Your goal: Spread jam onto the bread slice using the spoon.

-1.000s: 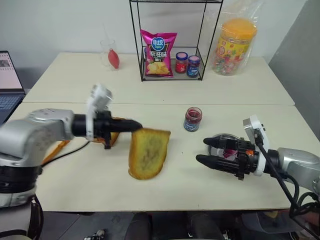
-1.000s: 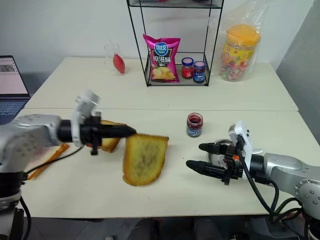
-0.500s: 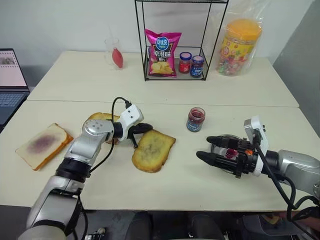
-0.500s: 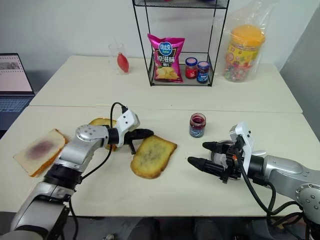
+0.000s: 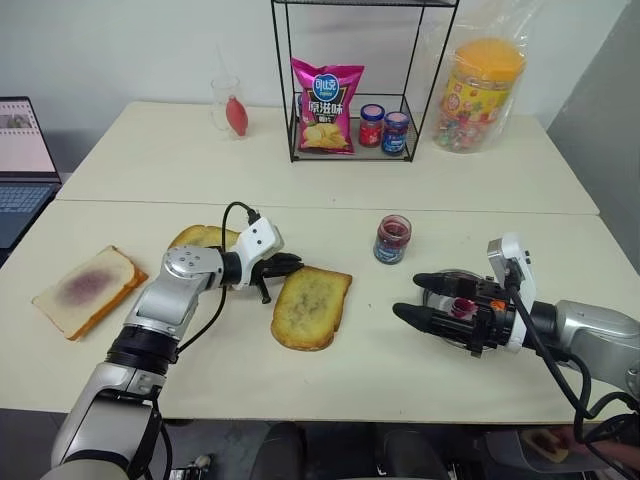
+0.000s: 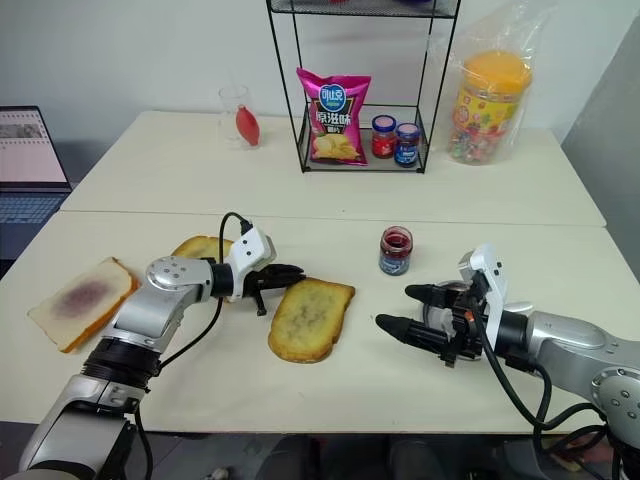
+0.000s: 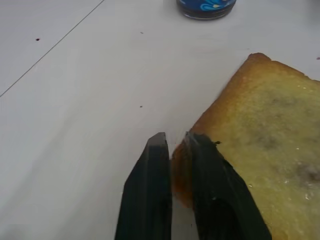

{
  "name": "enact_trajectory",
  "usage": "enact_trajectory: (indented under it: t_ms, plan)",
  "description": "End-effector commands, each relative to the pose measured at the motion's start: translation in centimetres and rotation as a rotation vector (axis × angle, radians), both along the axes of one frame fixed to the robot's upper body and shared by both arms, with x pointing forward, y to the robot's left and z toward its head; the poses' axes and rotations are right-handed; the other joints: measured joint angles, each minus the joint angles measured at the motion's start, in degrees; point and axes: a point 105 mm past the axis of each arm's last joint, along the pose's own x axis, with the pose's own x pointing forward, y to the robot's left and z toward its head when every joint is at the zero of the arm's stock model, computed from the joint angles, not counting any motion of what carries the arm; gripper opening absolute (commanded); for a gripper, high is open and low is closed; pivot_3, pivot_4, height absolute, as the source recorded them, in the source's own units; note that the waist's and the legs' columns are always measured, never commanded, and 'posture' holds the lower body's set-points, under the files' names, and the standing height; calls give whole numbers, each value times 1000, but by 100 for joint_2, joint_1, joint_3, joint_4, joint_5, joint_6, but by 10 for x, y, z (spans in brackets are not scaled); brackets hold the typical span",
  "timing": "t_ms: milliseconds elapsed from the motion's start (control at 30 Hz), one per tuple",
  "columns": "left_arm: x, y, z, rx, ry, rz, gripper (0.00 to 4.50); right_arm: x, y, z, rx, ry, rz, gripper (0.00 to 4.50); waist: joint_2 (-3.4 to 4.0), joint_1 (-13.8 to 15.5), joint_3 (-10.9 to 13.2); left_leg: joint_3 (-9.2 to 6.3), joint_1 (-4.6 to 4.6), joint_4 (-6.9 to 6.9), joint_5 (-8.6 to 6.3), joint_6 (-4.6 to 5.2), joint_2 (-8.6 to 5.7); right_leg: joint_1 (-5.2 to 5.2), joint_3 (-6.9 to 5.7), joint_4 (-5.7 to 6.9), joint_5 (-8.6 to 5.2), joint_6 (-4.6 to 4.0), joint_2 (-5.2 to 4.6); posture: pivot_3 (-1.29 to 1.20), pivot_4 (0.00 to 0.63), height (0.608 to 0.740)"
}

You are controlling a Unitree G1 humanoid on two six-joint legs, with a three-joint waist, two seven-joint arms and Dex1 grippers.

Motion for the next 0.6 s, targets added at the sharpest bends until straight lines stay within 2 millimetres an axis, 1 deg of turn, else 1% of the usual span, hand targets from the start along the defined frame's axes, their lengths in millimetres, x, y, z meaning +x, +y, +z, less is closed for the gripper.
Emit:
enact_trajectory:
  t_ms: [33, 133, 167, 200, 267, 300, 333, 367, 467, 500, 533, 600]
  plan:
    - [5, 14, 24, 4, -64, 24, 1549, 2, -6, 7, 14, -42, -36, 4500, 0, -1, 0, 0, 0, 0, 0, 0, 0, 0, 0, 0, 0, 0, 0, 0, 150, 740]
    - [2, 29, 34, 29, -72, 31, 2115, 3, -17, 3, 0, -35, -105, 4500, 0, -1, 0, 0, 0, -1, 0, 0, 1, 0, 0, 0, 0, -1, 0, 0, 150, 740]
    - [1, 32, 37, 33, -73, 30, 2262, 3, -20, 2, -1, -33, -123, 4500, 0, -1, 0, -1, 0, -2, 0, 0, 1, 0, -1, 0, 0, -1, 0, 0, 150, 740]
    - [-1, 34, 42, 36, -80, 19, 2542, 2, -27, -1, -6, -27, -161, 4500, 0, -1, 0, -1, 0, -2, 0, 0, 1, 0, -1, 0, 1, -2, 0, 0, 150, 740]
    - [-5, 34, 51, 33, -90, -1, 2858, 2, -38, -4, -14, -19, -216, 4500, -1, -1, 0, 0, 0, -2, 0, 0, 1, 0, -1, 0, 0, -1, -1, 0, 150, 740]
    - [-8, 29, 59, 16, -102, -34, 3093, 2, -50, -7, -22, -14, -285, 4500, 0, 2, 0, 0, 0, -2, 0, 0, 1, 0, -1, -1, 0, -1, -1, 0, 150, 740]
    - [-11, 26, 65, 4, -109, -56, 3399, 3, -59, -10, -28, -11, -331, 4500, 0, 15, 0, 2, 0, -2, 0, 0, -1, 0, 1, 0, -1, 1, -2, 0, 150, 740]
    - [-13, 24, 68, -4, -113, -71, 3483, 2, -65, -11, -32, -9, -361, 4500, -2, 31, -1, 1, -1, -1, 0, 0, -1, 0, -1, 0, -5, 8, -3, 0, 150, 740]
    - [-35, -8, 82, -71, -92, -267, 4083, -3, -99, -20, 47, 59, -535, 4500, -5, 40, -3, 4, -2, 1, 0, -1, -2, 3, 1, -2, -9, 15, -5, 0, 150, 740]
    - [-39, -19, 86, -88, -109, -319, 4302, -5, -109, -23, 85, 83, -589, 4500, -5, 31, -3, -1, -3, 1, 0, -1, -1, 5, -5, -3, -9, 15, -5, 0, 150, 740]
    - [-40, -26, 89, -97, -123, -342, 4454, -7, -114, -24, 107, 95, -618, 4500, -3, 36, -2, 4, 1, 0, 0, -1, -1, 7, 1, -3, -9, 15, -5, 0, 150, 740]
    - [-47, -43, 92, -112, -130, -413, 4454, -8, -126, -27, 191, 124, -702, 4500, -4, 22, -3, 4, 2, 1, 0, -1, -1, 9, 0, -2, -9, 15, -4, 0, 150, 740]
